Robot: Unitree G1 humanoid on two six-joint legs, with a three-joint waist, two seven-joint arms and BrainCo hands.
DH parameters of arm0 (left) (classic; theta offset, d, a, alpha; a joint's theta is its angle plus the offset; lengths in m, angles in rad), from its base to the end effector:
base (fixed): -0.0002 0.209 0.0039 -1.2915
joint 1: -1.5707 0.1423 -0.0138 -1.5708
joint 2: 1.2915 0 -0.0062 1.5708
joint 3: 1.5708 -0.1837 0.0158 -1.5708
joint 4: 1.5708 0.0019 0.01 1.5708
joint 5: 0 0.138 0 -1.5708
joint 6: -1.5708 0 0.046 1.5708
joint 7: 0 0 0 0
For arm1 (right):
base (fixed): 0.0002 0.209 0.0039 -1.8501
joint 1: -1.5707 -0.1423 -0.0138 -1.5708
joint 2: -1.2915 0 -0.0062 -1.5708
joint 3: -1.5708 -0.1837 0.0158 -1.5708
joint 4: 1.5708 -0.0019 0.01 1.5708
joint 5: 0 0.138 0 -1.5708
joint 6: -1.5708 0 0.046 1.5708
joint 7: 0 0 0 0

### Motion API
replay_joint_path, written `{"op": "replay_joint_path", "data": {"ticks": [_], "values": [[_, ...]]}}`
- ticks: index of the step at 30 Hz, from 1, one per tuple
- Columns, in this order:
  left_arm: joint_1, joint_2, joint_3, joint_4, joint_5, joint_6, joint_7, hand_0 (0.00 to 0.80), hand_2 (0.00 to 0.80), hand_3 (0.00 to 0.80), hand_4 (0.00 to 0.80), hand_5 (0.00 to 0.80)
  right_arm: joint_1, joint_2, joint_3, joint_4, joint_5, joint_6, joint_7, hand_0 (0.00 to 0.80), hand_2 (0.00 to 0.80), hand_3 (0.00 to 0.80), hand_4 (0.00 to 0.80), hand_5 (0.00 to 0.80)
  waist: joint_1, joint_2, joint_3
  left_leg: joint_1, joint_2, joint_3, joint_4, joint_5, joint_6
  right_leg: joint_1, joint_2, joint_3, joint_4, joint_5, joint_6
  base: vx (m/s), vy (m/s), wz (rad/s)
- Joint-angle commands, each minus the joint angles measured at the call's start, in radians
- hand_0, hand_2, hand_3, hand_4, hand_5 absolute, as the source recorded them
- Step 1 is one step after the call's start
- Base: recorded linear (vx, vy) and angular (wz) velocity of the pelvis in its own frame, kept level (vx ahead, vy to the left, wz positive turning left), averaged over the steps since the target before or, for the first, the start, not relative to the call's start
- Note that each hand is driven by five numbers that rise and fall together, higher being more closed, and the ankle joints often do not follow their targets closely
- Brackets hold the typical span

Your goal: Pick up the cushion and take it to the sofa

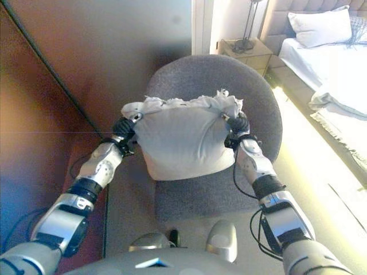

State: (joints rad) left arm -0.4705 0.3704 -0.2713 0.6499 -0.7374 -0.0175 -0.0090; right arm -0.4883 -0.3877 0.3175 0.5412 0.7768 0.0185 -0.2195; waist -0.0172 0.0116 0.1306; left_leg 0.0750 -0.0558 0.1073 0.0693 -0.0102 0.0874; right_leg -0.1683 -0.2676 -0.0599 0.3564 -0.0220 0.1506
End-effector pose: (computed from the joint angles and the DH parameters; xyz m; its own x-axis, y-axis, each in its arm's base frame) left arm 0.2832 0.1904 0.0401 0.9696 -0.0993 -0.2235 0.0441 0.9698 -0.2399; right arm 0.2881 -0.1771 0.0581 0.9751 -0.0328 -0.2192 0.0804 0.9740 0.2116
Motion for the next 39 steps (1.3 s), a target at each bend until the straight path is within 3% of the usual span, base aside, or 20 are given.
{"op": "replay_joint_path", "data": {"ticks": [1,8,16,21,26,33,39], "values": [[-0.14,-0.031,-0.035,-0.04,-0.04,-0.056,-0.016,0.8,0.8,0.8,0.8,0.8,-0.155,0.056,-0.006,-0.041,0.009,-0.066,0.002,0.8,0.8,0.8,0.8,0.8,-0.048,-0.042,-0.031,0.051,0.03,0.025,-0.007,-0.121,-0.103,0.0,0.057,0.01,-0.165,0.201,0.03,0.167,-0.107,-0.01],[-0.191,-0.076,-0.051,-0.012,-0.031,-0.02,-0.022,0.8,0.8,0.8,0.8,0.8,-0.136,0.036,-0.052,-0.049,0.024,-0.083,-0.002,0.8,0.8,0.8,0.8,0.8,-0.065,-0.058,-0.06,0.038,0.08,0.05,0.006,-0.11,-0.121,0.105,0.08,-0.001,-0.25,0.107,0.026,0.201,-0.129,0.25],[-0.165,-0.108,-0.03,-0.069,-0.03,-0.008,0.018,0.8,0.8,0.8,0.8,0.8,-0.085,0.045,-0.064,-0.07,-0.045,-0.049,0.018,0.8,0.8,0.8,0.8,0.8,-0.084,-0.047,-0.069,0.06,0.094,0.082,-0.023,-0.111,-0.122,0.131,0.114,0.002,-0.286,0.075,0.024,0.159,-0.087,-0.19],[-0.147,-0.095,-0.019,-0.08,0.004,-0.022,0.048,0.8,0.8,0.8,0.8,0.8,-0.108,0.034,-0.025,-0.051,-0.097,-0.023,0.043,0.8,0.8,0.8,0.8,0.8,-0.073,-0.048,-0.059,0.045,0.098,0.075,0.007,-0.119,-0.122,0.127,0.116,0.005,-0.267,0.055,0.016,0.125,-0.071,-0.11],[-0.226,-0.034,-0.011,-0.05,-0.031,-0.068,0.055,0.8,0.8,0.8,0.8,0.8,-0.251,0.033,0.015,-0.018,-0.043,-0.054,0.008,0.8,0.8,0.8,0.8,0.8,-0.043,-0.064,0.051,-0.14,0.12,0.033,0.271,-0.185,-0.133,-0.01,0.069,0.0,-0.099,0.024,0.004,-0.111,-0.059,0.06],[-0.416,0.035,-0.036,0.056,-0.007,-0.093,0.075,0.8,0.8,0.8,0.8,0.8,-0.436,0.033,0.048,0.092,0.024,-0.118,0.022,0.8,0.8,0.8,0.8,0.8,-0.014,-0.065,0.169,-0.332,0.118,-0.007,0.498,-0.255,-0.123,-0.162,0.022,-0.002,0.133,-0.034,0.0,-0.179,0.006,0.09],[-0.49,0.069,-0.046,0.125,-0.051,-0.032,0.093,0.8,0.8,0.8,0.8,0.8,-0.483,0.003,0.065,0.172,0.052,-0.077,0.067,0.8,0.8,0.8,0.8,0.8,-0.011,-0.065,0.179,-0.376,0.126,-0.01,0.631,-0.335,-0.11,-0.197,-0.002,0.006,0.264,-0.103,-0.001,0.037,0.017,0.03]]}}
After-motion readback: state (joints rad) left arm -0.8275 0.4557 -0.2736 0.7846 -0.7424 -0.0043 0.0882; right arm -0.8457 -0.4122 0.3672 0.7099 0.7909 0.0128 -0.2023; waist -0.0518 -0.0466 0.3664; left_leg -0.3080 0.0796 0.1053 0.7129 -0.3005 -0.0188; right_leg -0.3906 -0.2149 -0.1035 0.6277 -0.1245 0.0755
